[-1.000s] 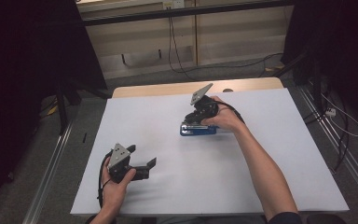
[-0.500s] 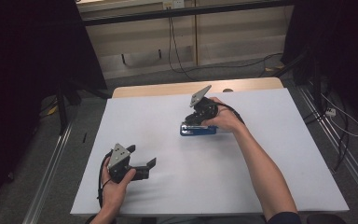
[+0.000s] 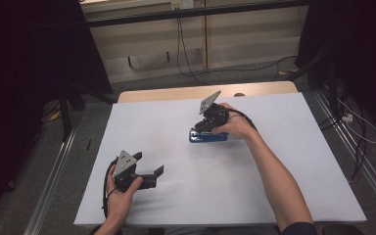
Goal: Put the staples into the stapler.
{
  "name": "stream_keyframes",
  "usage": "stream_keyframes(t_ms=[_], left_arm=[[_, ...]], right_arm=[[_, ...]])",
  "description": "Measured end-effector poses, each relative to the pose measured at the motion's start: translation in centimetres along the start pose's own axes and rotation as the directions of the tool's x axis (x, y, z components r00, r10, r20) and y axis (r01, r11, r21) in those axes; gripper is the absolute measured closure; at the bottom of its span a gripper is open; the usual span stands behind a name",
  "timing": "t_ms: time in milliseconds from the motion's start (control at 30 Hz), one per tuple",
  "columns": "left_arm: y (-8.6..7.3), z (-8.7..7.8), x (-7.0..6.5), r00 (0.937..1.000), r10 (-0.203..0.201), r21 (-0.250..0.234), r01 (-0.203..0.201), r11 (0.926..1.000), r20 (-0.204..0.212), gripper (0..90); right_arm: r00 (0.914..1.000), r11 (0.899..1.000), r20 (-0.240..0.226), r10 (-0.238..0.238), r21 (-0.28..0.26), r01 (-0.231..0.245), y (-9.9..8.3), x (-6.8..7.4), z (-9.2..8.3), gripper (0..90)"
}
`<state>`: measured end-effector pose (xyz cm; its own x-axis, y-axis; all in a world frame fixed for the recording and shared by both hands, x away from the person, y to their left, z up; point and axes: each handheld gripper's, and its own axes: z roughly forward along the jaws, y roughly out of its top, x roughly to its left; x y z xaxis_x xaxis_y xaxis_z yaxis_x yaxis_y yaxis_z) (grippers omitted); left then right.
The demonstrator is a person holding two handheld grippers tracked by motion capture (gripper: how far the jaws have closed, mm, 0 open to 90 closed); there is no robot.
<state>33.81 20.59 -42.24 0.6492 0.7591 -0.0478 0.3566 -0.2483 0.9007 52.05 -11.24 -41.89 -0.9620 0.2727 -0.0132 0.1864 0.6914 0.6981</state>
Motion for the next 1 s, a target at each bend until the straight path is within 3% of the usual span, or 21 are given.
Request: stream_keyframes(t_ms=[1000], left_arm=[[-0.03,0.12,-0.04,1.0000,-0.002,0.000,0.002,1.0000,0.004,4.9]], right_arm=[[0.9980,0.998,-0.011,-0.062,0.021,0.063,0.29,-0.17,0.05,79.4]])
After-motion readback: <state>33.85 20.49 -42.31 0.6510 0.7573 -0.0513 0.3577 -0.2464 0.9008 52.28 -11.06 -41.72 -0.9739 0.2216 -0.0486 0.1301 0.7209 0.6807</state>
